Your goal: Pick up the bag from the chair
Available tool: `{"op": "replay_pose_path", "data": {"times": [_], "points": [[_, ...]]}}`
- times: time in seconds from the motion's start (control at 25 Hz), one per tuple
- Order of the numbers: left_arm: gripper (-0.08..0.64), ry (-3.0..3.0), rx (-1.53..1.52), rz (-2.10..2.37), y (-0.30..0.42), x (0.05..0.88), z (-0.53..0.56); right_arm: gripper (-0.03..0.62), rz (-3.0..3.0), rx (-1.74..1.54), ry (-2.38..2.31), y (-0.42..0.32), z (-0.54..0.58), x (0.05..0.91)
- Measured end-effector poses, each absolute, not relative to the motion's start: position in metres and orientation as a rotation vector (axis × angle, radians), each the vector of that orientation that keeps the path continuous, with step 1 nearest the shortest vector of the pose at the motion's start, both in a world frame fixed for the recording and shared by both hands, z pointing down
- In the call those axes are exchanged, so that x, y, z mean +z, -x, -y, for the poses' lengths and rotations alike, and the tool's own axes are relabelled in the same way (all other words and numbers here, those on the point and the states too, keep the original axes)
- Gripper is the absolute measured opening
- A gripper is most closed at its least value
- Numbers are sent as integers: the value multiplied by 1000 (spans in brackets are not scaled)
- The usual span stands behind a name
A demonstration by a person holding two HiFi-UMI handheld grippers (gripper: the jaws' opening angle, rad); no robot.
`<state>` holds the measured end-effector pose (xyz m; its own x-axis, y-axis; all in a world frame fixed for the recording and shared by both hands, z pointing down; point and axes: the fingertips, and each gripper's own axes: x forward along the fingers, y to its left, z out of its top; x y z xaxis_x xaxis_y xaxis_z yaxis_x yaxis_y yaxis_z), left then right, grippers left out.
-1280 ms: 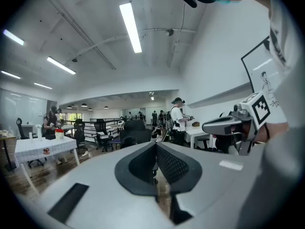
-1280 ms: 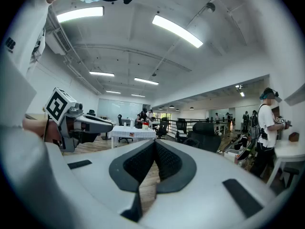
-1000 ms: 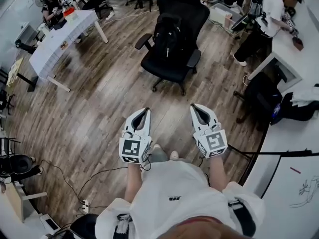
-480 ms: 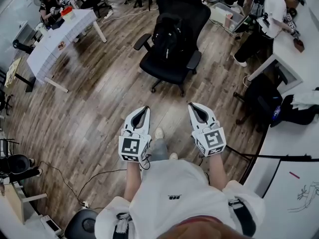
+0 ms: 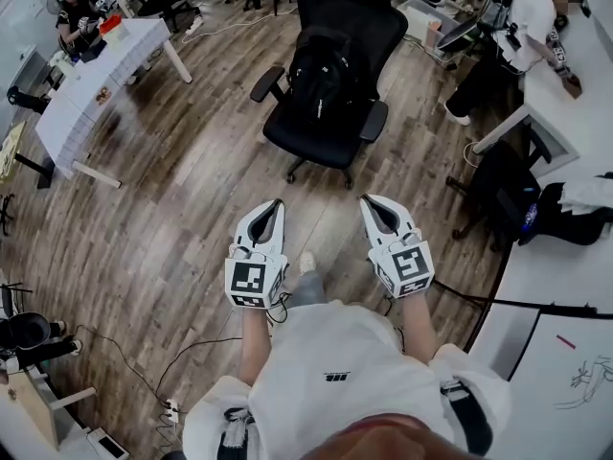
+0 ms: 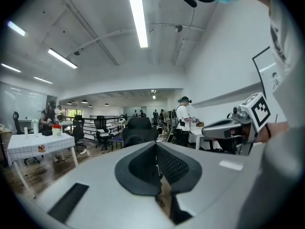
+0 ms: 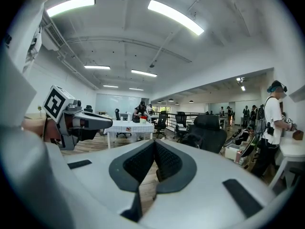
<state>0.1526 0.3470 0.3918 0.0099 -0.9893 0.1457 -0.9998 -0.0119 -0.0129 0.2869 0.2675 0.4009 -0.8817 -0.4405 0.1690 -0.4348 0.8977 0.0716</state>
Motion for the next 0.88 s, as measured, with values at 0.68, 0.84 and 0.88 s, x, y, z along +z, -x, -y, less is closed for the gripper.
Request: {"op": "replay_pose_path", "data": {"times": [0.68, 0.84, 0.88], "points": [[12, -2221, 189, 2071, -43, 402, -261, -5, 2837, -29, -733, -177, -195, 411], [12, -2236, 195, 2070, -29, 401, -244, -5, 2836, -17, -755, -165, -181, 414], [12, -2238, 193, 2069, -26, 401, -240, -5, 2835, -13, -761, -163, -177, 414]]}}
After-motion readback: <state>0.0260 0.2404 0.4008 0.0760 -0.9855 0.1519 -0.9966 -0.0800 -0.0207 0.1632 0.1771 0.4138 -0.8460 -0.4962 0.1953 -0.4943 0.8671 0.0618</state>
